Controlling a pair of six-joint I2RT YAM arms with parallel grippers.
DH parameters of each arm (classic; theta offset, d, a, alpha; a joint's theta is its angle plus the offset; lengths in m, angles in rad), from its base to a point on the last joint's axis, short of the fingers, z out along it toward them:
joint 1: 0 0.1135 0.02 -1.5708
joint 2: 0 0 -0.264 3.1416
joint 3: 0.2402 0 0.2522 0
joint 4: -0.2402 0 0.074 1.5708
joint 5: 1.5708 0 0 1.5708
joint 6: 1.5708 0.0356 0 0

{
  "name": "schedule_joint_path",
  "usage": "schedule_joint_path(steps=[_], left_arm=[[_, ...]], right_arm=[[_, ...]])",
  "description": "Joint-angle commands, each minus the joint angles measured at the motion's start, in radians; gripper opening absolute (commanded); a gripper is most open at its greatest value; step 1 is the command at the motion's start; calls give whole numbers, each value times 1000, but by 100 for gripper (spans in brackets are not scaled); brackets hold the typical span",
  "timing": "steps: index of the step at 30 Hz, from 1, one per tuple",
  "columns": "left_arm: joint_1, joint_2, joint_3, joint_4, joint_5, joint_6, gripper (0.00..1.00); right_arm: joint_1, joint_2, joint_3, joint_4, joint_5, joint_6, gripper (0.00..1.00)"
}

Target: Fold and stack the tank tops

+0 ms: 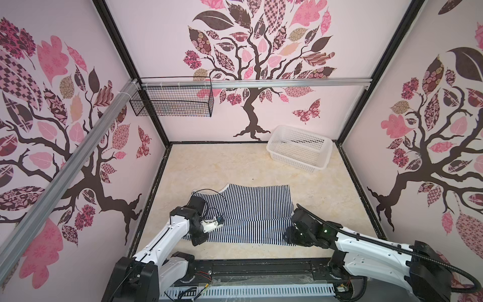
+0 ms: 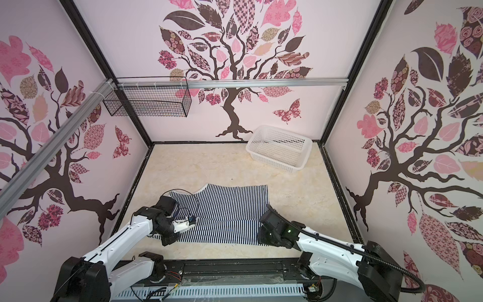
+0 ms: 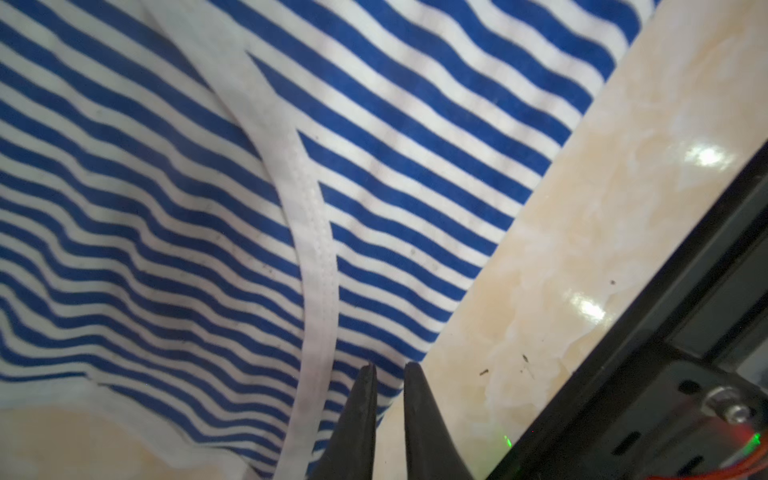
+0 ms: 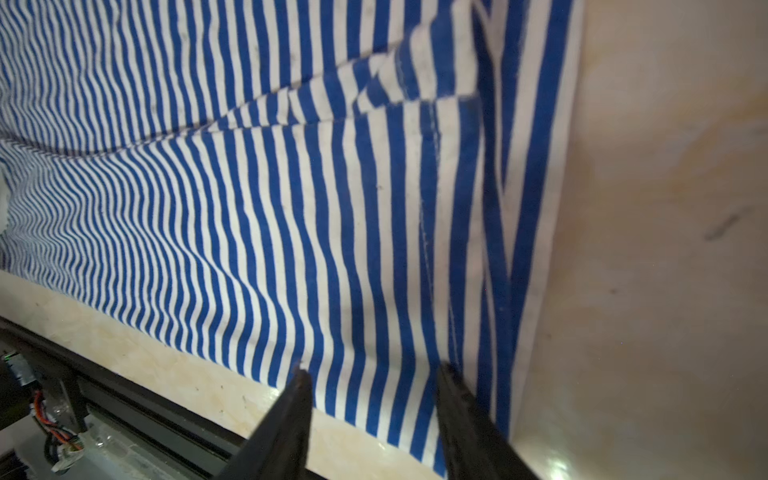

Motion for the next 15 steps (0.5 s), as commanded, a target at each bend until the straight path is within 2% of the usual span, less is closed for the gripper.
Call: schedule_joint_path(steps=[1, 6, 8, 12, 15], left_arm=[[1, -36, 80, -48, 29, -15, 20], [9, -31, 182, -13, 60, -70, 27], [9, -1, 218, 34, 67, -109, 33], [12, 129, 311, 143, 85, -222, 38], [19, 240, 408, 188, 86, -300, 38]], right_arm=[[6, -8, 104, -125, 28, -23, 57], [7, 6, 253, -208, 93, -66, 61], [6, 25, 296, -223, 121, -89, 62], [-4, 74, 339, -208, 199, -128, 64], [-46, 118, 374, -212, 182, -159, 64]])
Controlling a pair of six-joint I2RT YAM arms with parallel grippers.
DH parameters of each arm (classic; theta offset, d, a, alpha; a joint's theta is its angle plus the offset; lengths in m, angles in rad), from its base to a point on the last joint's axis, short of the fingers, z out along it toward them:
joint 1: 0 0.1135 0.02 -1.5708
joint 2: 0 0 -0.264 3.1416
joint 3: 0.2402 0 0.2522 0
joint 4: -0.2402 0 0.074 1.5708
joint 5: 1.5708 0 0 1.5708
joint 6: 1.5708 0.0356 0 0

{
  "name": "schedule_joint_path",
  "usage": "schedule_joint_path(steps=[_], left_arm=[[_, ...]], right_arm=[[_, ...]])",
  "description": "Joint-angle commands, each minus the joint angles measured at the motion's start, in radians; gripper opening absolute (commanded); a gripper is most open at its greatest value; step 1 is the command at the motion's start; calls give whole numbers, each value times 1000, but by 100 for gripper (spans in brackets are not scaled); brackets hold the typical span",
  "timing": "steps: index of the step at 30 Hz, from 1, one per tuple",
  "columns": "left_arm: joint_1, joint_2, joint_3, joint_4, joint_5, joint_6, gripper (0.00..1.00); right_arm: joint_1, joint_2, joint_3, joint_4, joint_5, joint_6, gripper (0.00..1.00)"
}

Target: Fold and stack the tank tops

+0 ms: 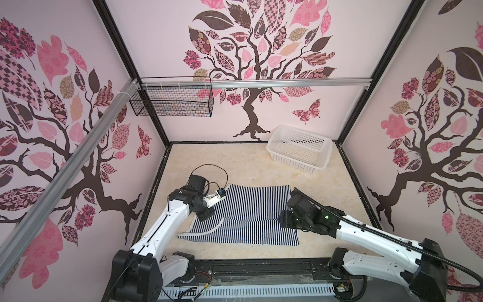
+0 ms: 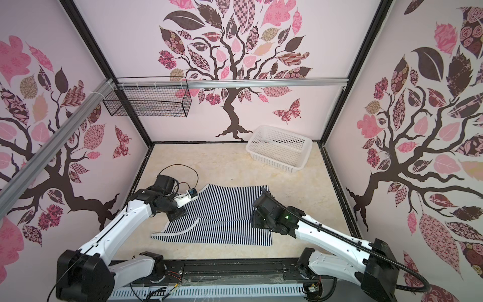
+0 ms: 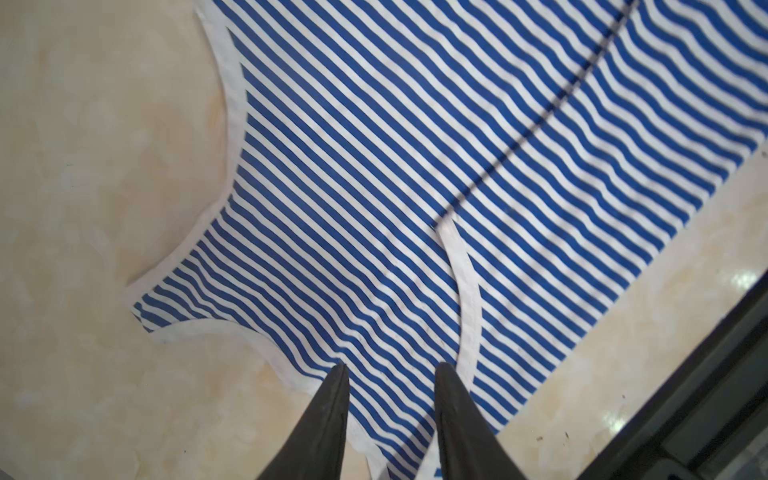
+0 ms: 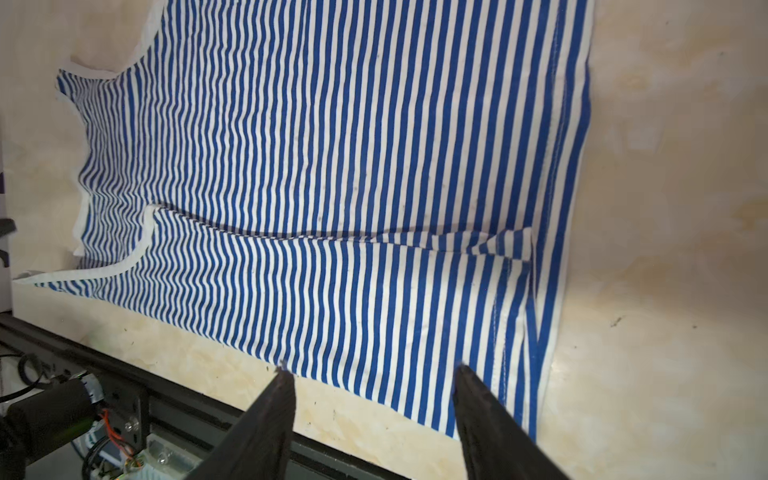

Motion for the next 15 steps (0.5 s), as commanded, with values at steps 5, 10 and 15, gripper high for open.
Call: schedule_joint_path(steps=[5, 10, 15], left_arm=[[45, 215, 204, 112, 86, -184, 39], [48, 361, 294, 148, 133, -251, 39], [49, 520, 411, 121, 193, -282, 39]], right_arm=[[-49, 46, 35, -12, 45, -74, 64], [-190, 99, 13, 61, 26, -129, 64], [-341, 227, 52, 156, -29, -205, 64]])
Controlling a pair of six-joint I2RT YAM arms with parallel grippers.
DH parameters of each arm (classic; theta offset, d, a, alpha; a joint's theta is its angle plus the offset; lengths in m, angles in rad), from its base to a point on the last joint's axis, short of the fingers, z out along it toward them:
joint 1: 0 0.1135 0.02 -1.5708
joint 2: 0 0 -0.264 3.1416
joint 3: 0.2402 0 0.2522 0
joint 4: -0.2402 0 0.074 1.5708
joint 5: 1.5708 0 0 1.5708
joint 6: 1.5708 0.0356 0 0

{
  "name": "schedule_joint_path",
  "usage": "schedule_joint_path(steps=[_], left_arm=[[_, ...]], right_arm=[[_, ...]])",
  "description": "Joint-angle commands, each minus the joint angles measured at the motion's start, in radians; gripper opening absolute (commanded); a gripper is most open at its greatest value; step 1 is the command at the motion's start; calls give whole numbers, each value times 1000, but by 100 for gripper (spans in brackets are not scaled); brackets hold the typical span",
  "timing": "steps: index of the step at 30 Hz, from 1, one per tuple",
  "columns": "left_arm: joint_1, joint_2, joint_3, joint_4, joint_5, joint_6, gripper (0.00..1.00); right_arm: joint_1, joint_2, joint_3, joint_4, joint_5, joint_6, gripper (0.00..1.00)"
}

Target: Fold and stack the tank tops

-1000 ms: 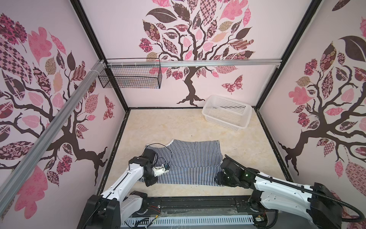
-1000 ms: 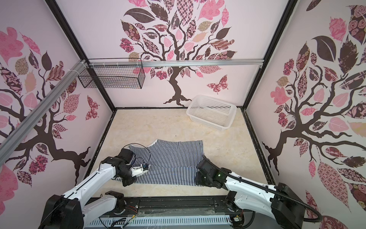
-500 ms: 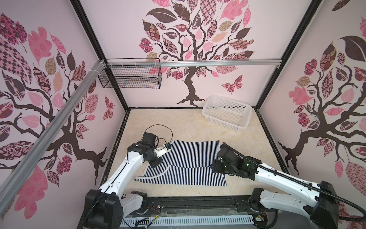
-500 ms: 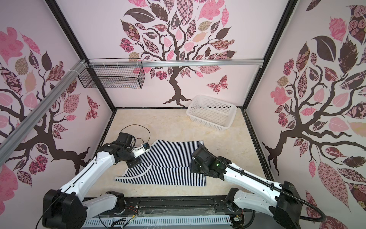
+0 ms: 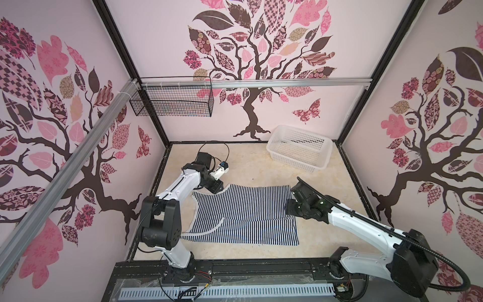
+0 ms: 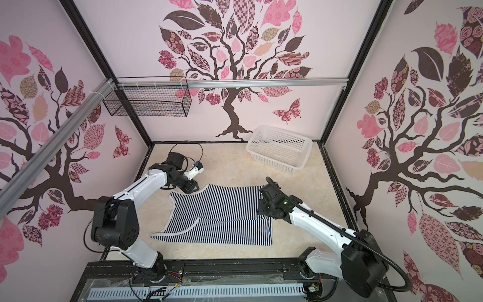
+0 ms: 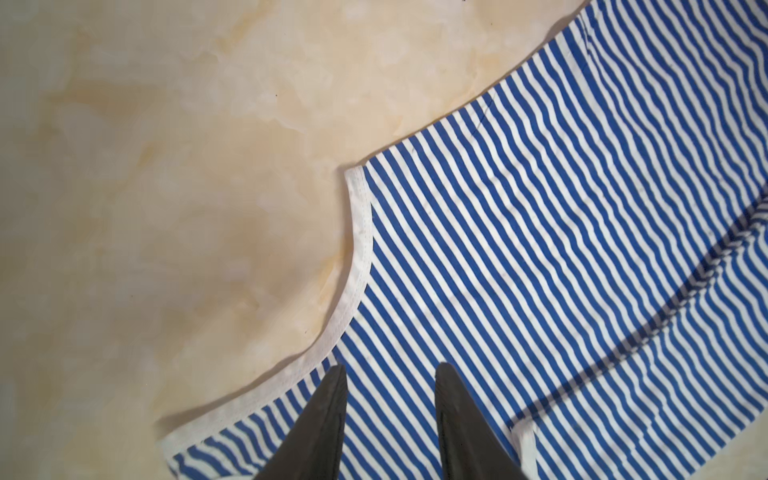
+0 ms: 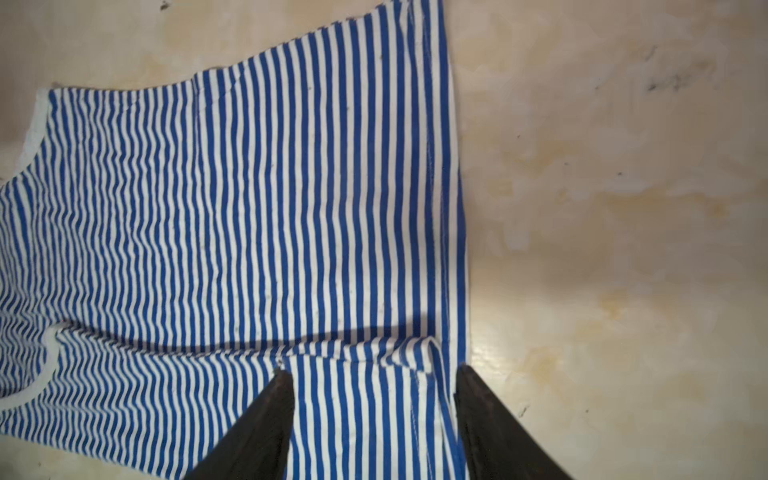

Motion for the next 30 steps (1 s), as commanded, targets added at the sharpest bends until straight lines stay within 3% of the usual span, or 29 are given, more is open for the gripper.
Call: schedule_joint_path(steps=[1, 11, 19, 30], left_arm=[[2, 89, 84, -15, 71, -50, 39], [-5, 278, 220, -9, 77, -119, 41], [-4, 356, 257, 8, 92, -171, 46], [-5, 408, 284, 29, 81, -210, 46]], right_arm=[[-77, 99, 54, 75, -33, -77, 64], [-194, 360, 215, 148, -67, -140, 63], [-237, 545, 367, 145, -38, -175, 54], [-261, 638, 434, 151, -58, -188, 48]])
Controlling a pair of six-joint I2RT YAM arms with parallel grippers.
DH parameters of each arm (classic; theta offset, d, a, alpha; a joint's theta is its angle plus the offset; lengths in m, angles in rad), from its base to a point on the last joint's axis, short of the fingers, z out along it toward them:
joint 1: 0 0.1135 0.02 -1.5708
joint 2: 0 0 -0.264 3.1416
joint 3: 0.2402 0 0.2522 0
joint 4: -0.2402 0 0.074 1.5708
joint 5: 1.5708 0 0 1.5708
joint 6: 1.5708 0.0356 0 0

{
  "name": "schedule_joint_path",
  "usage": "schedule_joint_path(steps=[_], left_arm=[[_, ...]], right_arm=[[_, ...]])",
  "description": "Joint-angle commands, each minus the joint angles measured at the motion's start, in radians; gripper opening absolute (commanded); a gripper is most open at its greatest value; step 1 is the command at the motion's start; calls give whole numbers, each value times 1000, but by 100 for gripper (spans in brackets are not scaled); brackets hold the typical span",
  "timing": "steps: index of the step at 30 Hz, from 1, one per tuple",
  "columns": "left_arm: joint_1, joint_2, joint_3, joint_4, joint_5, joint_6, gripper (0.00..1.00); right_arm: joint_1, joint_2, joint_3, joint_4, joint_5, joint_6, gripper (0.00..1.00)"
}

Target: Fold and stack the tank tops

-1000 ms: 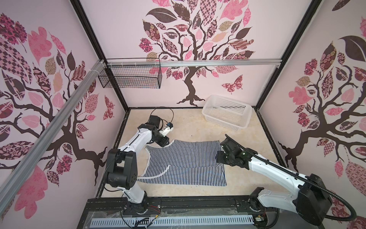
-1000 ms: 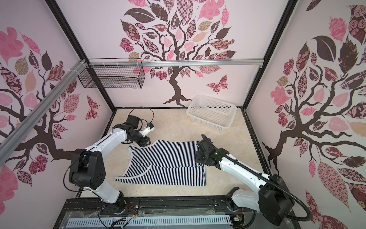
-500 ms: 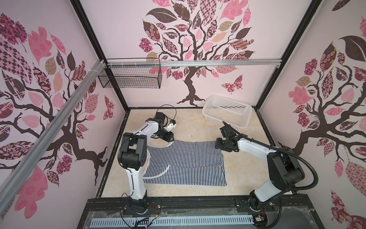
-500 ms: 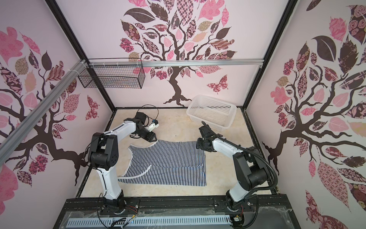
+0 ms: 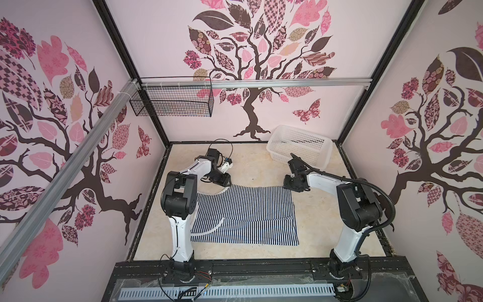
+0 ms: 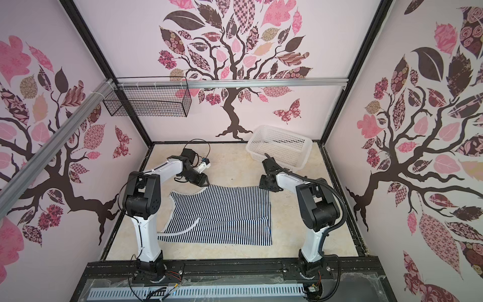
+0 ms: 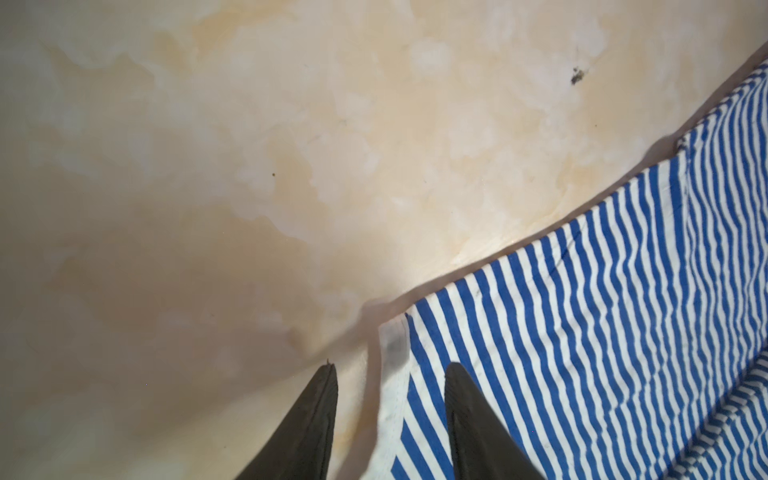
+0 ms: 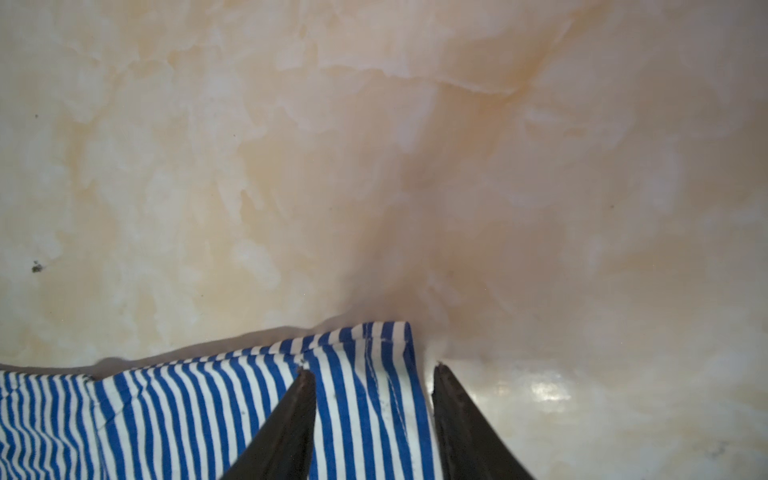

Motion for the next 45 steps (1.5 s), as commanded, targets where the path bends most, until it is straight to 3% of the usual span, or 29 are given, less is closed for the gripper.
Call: schedule_joint_path(steps=[1, 13, 18, 22, 32, 45], left_arm=[[-4, 33, 27, 15, 0, -15, 46], [-25, 67, 43, 3, 7, -3, 36], [-27, 75, 53, -2, 7, -3, 32], [-28, 78, 58, -4, 5, -1, 27], [-29, 47, 46, 8, 17, -7, 0], [-14, -71, -36, 20, 56, -2, 0]], right_arm=[[-5, 36, 36, -12, 1, -14, 48], [-8, 113, 93, -25, -7, -26, 43], [-9, 115, 100, -45, -27, -27, 28], [-8, 100, 89, -42, -23, -30, 23], [-8, 44, 76, -42, -28, -37, 13], [-9, -125, -38, -22, -43, -27, 9]])
